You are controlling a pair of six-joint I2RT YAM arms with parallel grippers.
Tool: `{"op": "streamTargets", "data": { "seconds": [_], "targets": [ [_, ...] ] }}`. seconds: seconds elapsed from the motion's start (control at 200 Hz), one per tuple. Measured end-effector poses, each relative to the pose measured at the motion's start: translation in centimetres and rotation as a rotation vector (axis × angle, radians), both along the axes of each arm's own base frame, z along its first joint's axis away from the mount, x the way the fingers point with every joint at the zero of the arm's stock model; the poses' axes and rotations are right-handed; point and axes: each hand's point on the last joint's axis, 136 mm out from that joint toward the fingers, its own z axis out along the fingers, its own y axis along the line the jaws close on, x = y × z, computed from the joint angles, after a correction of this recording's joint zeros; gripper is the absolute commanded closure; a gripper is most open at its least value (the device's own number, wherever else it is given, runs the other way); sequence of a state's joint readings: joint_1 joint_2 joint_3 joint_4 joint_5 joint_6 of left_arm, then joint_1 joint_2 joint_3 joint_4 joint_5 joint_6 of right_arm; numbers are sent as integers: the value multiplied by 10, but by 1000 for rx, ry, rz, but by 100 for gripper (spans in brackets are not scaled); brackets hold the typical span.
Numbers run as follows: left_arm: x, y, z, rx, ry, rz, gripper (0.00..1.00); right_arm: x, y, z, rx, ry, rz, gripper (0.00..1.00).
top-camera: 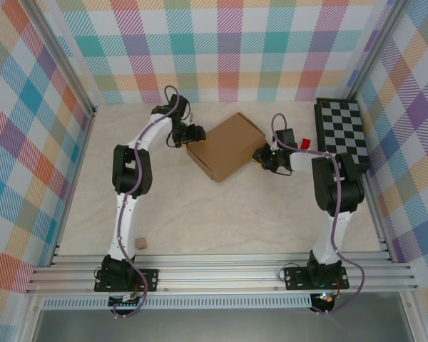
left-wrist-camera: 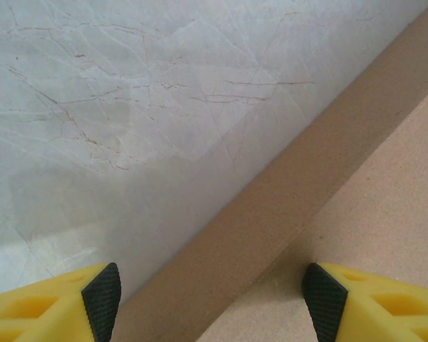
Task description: Fold the paper box
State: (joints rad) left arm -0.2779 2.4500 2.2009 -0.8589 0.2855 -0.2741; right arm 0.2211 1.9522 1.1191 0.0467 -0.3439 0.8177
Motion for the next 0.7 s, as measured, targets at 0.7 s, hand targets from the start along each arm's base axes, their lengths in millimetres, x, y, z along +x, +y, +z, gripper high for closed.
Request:
{"op": "streamTargets", "data": {
  "seconds": [0.7],
  "targets": [
    [-8,-1,1,-11,6,63,29,-81,105,8,116,80,221,84]
  ]
}}
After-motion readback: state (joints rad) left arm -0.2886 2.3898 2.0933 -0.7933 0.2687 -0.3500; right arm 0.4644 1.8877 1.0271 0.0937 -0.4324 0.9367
